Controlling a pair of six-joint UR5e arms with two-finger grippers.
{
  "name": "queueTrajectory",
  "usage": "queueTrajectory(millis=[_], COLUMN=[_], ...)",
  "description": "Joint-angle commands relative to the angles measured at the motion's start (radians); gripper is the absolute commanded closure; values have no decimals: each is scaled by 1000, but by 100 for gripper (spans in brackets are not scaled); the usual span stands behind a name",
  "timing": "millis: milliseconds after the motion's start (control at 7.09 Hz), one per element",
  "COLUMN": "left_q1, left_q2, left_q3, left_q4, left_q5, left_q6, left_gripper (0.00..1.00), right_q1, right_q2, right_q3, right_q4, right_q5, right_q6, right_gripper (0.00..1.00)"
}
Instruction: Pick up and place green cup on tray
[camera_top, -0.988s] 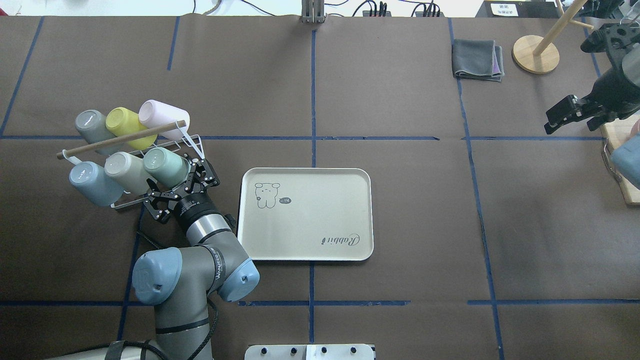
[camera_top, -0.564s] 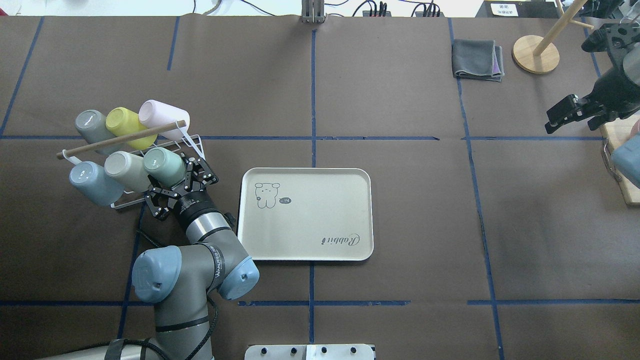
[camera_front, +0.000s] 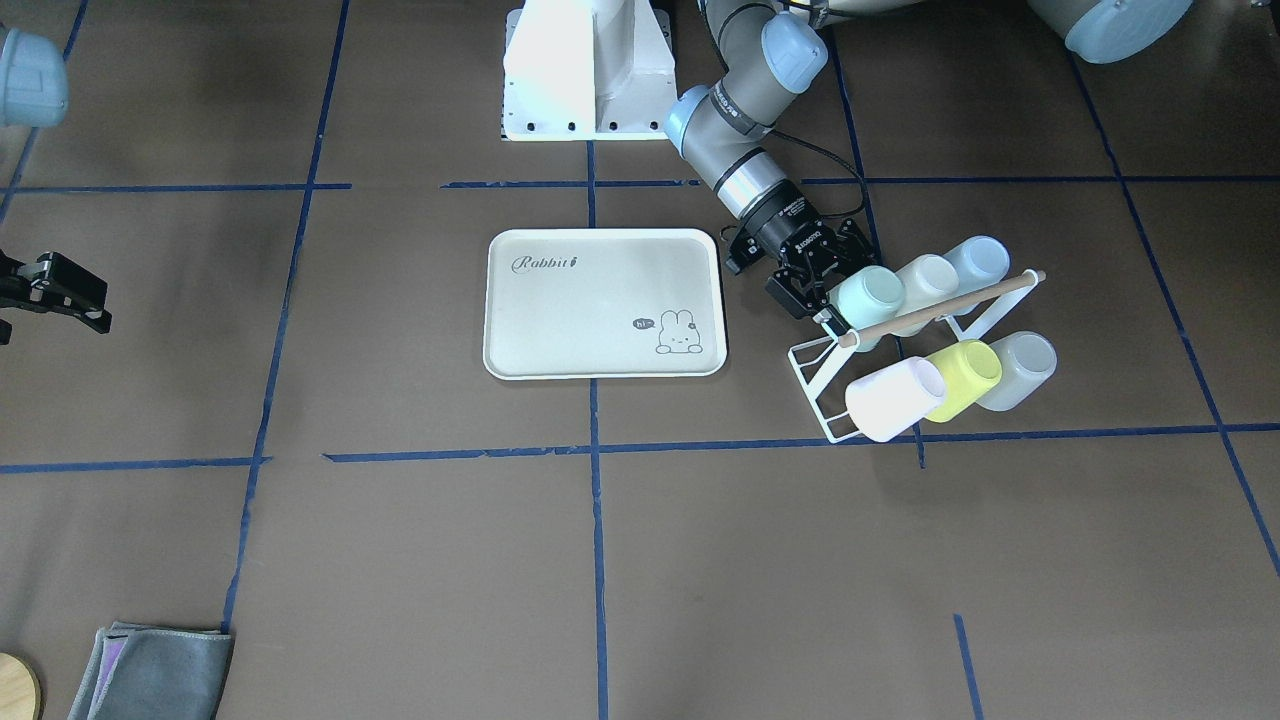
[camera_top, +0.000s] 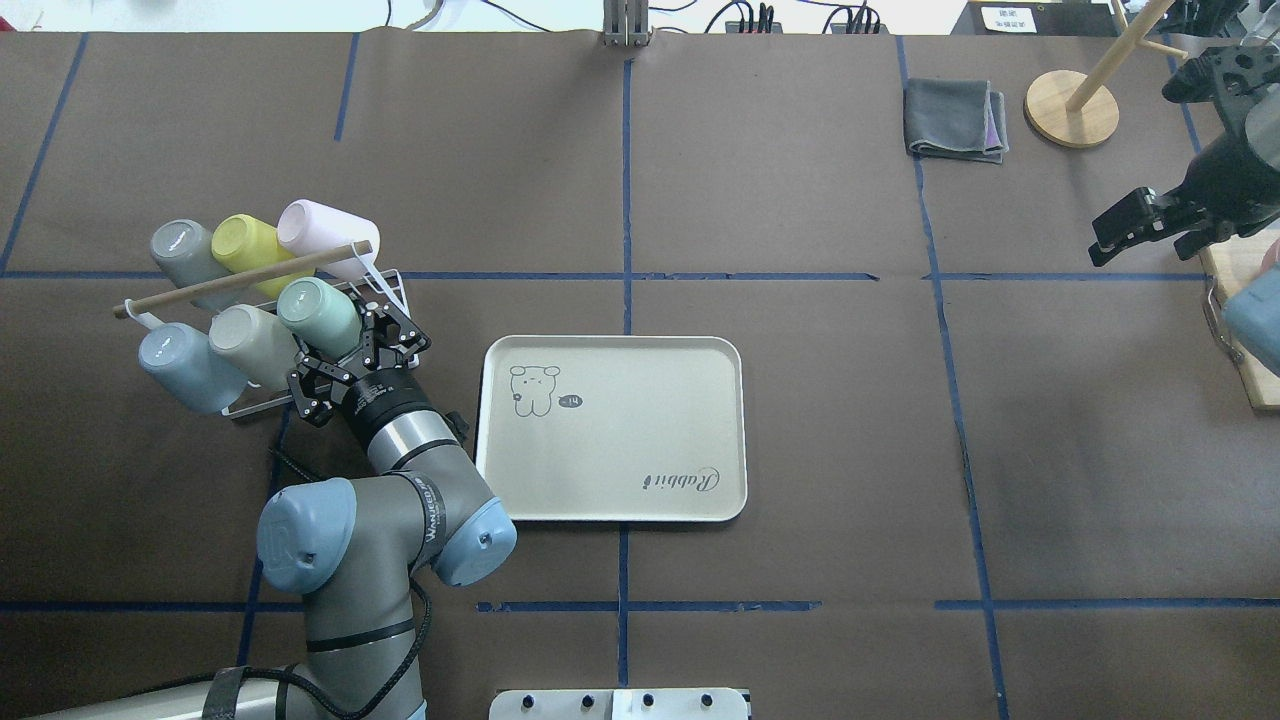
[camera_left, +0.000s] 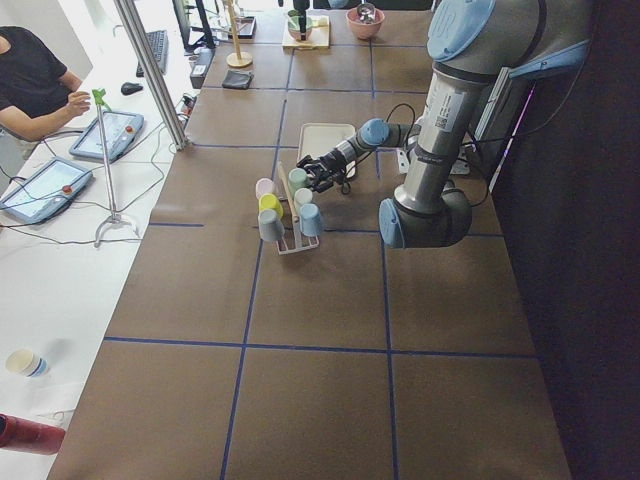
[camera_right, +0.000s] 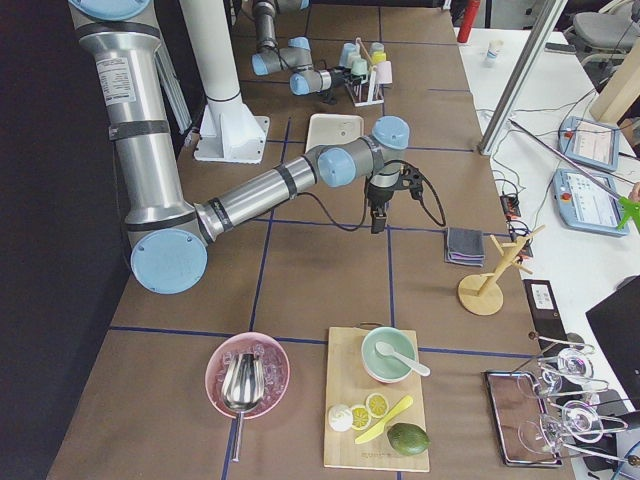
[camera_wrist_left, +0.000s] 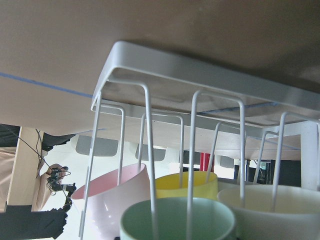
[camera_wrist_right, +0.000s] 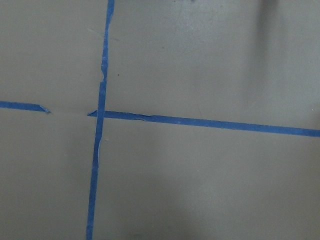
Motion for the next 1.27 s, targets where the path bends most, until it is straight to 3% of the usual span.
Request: queueTrajectory(millis=[0,564,1129], left_q1=[-2,0,-3], left_q2=[5,4,10], left_q3=[-9,-106,-150], left_q4=[7,125,136], left_q5=[0,0,2], left_q6=[0,0,-2], left_gripper=[50,48,48], right_q1=[0,0,0], right_q2=[0,2,3], right_q3=[0,0,-2], right_q4=[0,2,2], right_q5=[0,0,0], right_q6=[6,6,6], right_gripper=[0,0,0])
